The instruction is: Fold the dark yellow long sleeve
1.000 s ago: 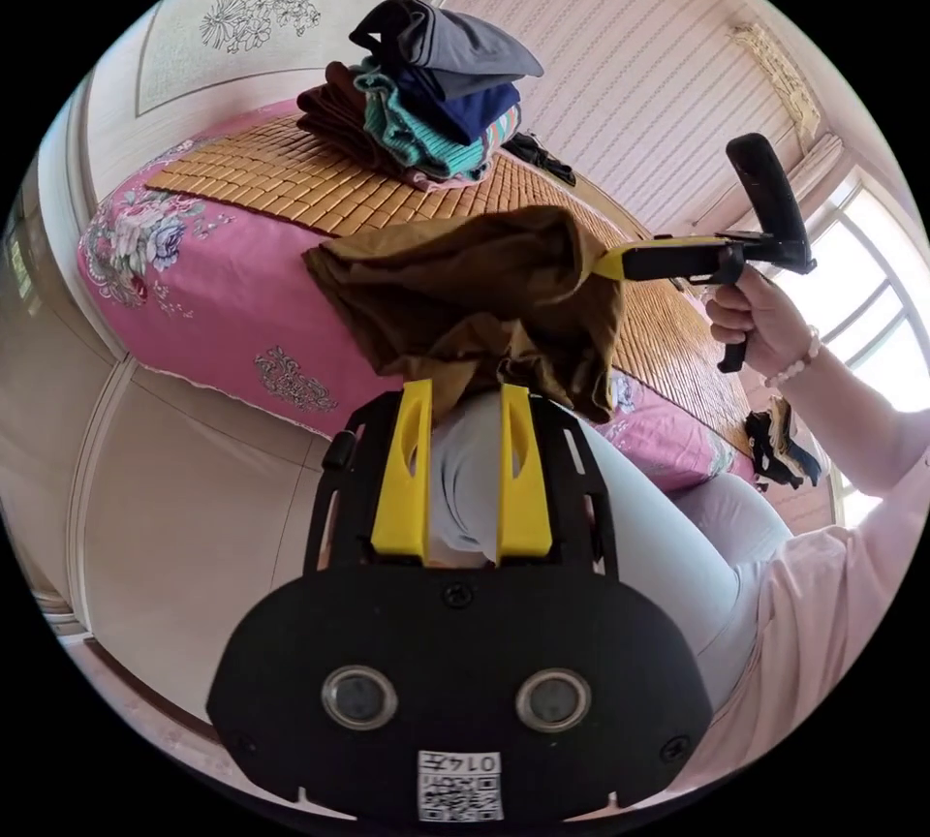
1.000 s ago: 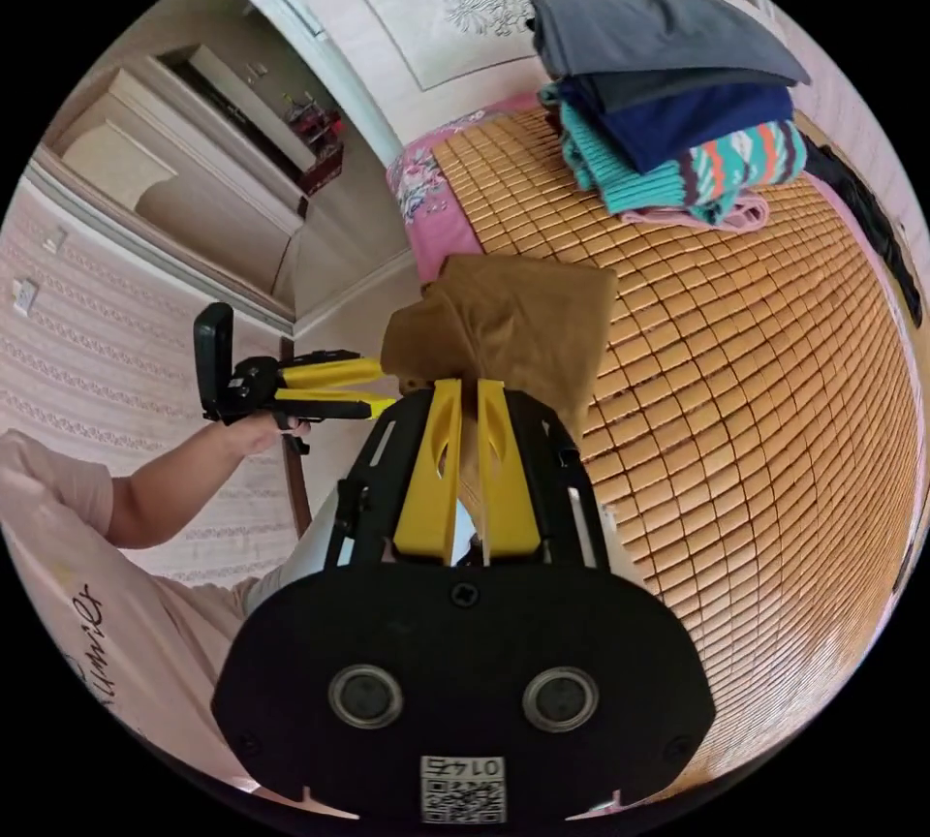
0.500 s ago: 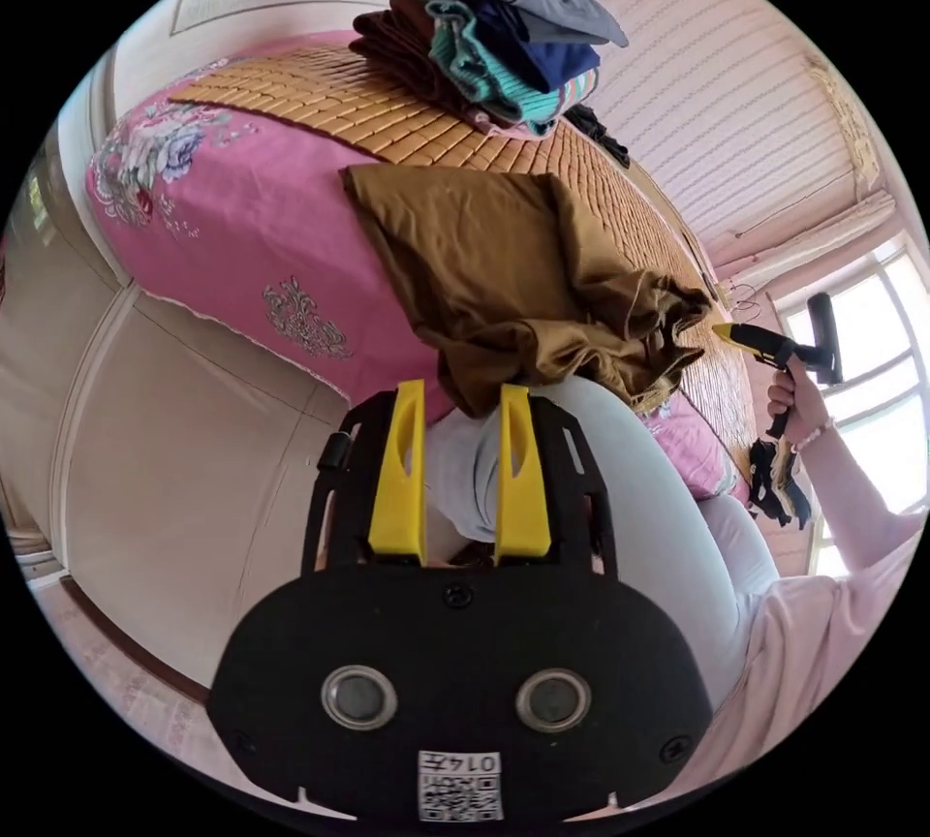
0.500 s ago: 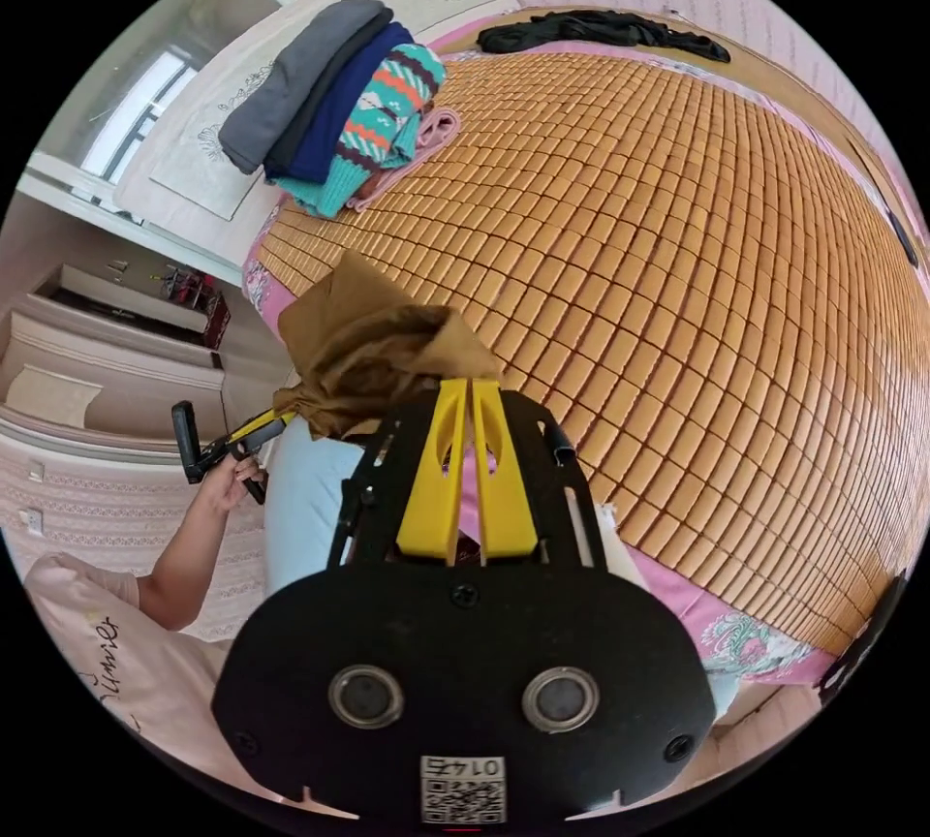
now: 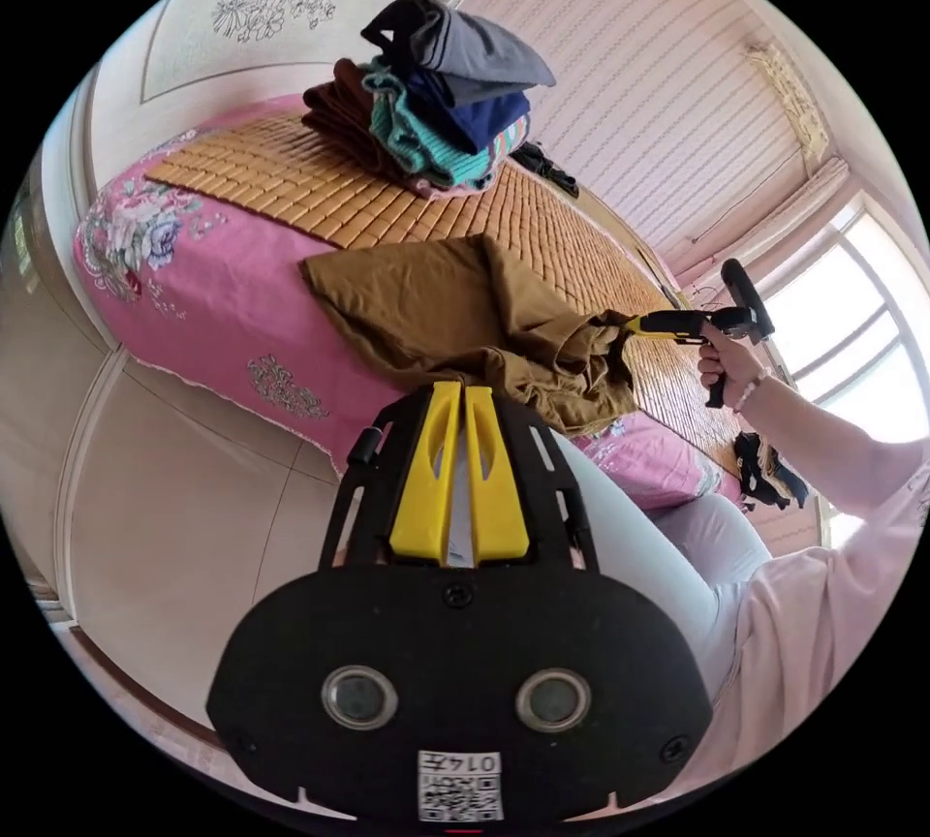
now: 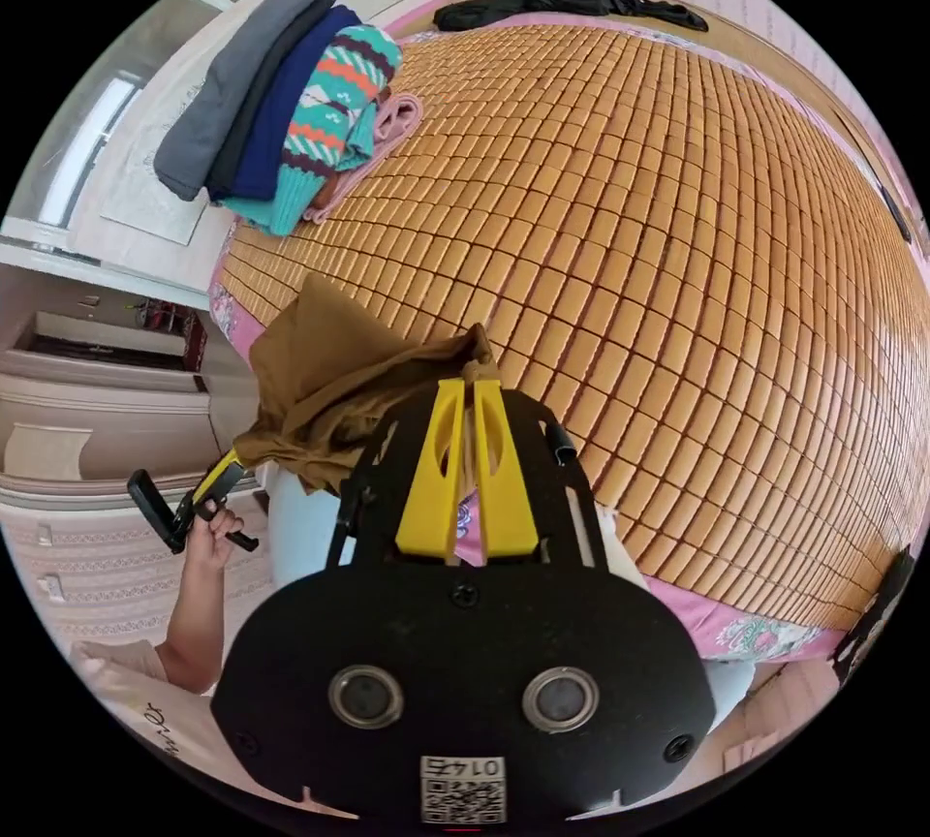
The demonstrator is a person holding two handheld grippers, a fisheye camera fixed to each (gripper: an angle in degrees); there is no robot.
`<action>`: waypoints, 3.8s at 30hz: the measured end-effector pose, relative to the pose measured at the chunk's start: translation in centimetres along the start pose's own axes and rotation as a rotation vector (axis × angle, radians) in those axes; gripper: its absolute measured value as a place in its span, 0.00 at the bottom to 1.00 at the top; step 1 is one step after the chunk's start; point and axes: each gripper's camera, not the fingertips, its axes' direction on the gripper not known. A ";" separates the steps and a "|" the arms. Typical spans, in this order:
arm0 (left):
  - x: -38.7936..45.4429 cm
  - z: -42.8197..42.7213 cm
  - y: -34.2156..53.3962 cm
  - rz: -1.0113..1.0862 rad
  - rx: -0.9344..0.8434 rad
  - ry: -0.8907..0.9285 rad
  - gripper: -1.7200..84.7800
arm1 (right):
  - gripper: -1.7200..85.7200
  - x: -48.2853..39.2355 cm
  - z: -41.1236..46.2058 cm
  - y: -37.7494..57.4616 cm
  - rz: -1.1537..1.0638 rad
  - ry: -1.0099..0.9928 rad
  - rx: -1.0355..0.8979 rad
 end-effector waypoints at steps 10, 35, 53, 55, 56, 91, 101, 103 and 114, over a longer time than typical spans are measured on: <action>9.8 -11.8 0.0 0.223 0.289 0.095 0.01 | 0.03 5.7 -23.6 16.3 -0.018 -0.280 0.363; 35.8 -22.0 -13.7 0.440 0.722 0.444 0.01 | 0.03 0.5 -72.1 31.3 -0.398 -0.314 1.241; 29.7 18.3 0.4 0.093 -0.413 0.430 0.01 | 0.03 17.6 -43.6 40.0 0.461 -0.089 0.391; 30.4 18.9 0.6 0.127 -0.408 0.395 0.01 | 0.03 17.8 -43.7 41.0 0.491 -0.086 0.396; 30.6 19.1 0.4 0.128 -0.406 0.395 0.01 | 0.03 17.9 -43.8 41.1 0.496 -0.087 0.395; 42.6 18.9 1.7 0.491 -0.298 0.325 0.01 | 0.03 9.3 -48.6 45.9 0.541 -0.260 0.516; 39.0 -14.2 4.5 0.562 0.474 0.390 0.01 | 0.03 -8.6 -67.0 48.6 -0.145 -0.413 0.956; 40.1 -21.0 3.9 0.607 0.640 0.442 0.01 | 0.03 -14.5 -72.8 49.4 -0.303 -0.310 1.065; 45.4 -43.2 1.9 0.780 1.097 0.402 0.01 | 0.02 -34.0 -91.7 52.7 -0.746 -0.096 1.301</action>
